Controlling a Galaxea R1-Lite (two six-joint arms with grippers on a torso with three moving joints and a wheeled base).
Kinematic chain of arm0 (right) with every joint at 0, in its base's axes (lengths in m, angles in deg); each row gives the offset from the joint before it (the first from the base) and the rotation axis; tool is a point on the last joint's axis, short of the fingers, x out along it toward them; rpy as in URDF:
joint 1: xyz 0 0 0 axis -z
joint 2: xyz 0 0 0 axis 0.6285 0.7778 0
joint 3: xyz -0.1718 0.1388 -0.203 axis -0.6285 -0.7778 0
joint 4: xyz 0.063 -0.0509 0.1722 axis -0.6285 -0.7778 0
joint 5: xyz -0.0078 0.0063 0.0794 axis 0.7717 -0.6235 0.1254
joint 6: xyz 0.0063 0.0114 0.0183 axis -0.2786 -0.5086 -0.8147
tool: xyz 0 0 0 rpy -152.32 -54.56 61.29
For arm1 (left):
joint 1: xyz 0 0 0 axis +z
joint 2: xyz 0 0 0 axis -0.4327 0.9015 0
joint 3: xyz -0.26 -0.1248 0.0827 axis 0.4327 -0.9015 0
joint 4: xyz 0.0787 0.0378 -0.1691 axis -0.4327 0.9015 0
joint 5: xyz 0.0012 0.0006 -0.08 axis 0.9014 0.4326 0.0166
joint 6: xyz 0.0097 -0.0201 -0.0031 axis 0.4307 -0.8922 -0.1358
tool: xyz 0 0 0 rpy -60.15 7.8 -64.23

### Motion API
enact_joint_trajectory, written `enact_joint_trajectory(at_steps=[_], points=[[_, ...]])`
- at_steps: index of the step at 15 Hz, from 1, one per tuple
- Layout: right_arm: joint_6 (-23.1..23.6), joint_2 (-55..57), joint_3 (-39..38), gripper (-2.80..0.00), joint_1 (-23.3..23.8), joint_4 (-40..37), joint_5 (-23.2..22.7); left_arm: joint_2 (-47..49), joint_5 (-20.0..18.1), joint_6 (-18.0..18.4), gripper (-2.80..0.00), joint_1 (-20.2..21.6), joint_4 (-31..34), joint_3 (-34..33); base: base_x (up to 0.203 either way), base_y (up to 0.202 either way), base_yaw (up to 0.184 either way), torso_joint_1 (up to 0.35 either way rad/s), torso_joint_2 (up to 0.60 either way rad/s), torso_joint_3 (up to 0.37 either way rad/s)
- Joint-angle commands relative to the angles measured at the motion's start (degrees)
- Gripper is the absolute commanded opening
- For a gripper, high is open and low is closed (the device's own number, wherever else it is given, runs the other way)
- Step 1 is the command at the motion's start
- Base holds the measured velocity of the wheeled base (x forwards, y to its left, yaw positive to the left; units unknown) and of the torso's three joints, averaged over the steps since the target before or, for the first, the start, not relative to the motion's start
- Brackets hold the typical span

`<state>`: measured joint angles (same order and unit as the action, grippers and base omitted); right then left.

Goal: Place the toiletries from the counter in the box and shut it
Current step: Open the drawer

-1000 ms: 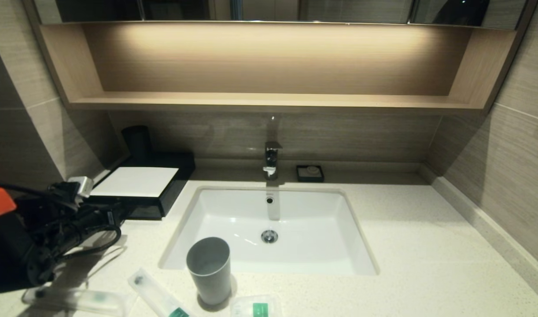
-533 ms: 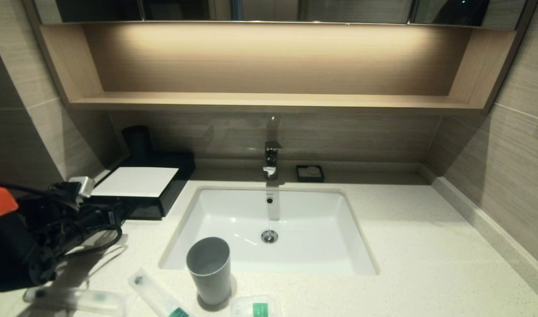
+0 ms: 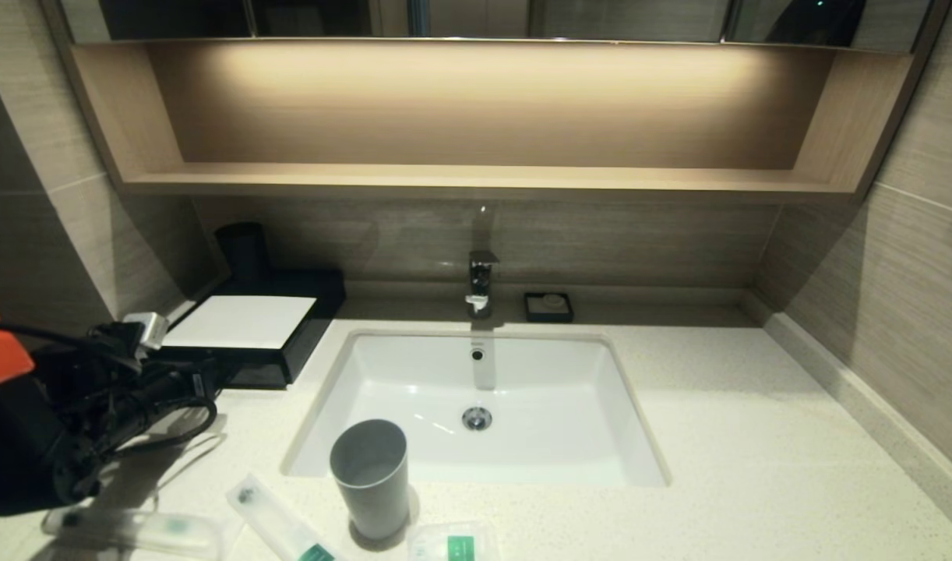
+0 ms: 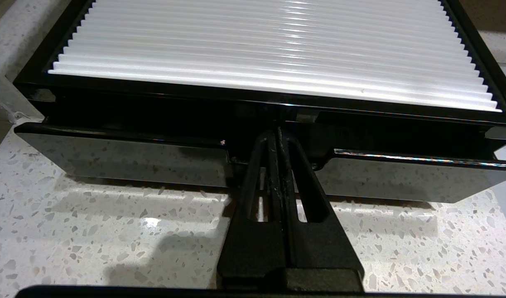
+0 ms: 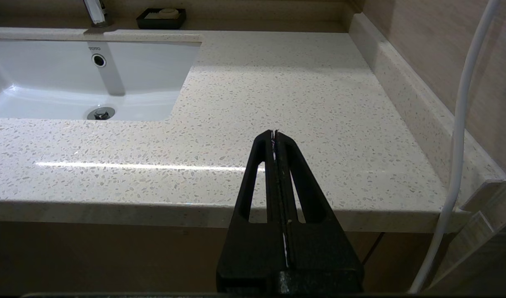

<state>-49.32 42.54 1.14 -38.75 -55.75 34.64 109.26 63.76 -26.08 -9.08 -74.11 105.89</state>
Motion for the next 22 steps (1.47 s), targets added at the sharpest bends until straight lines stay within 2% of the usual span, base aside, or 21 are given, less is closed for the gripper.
enact_joint_trajectory(at_steps=[1, 22], points=[[0.0, 0.0, -0.1, -2.80, 0.0, 0.0, -0.1, 0.1, 0.0, 0.0, -2.80, 0.1, -0.1, 0.0, 0.000, 0.000, 0.000, 0.000, 0.00, 0.000], [0.0, 0.0, -0.1, -2.80, 0.0, 0.0, 0.0, -2.0, 0.1, 0.3, -2.80, 0.1, 3.8, -1.1, 0.000, 0.000, 0.000, 0.000, 0.00, 0.000]])
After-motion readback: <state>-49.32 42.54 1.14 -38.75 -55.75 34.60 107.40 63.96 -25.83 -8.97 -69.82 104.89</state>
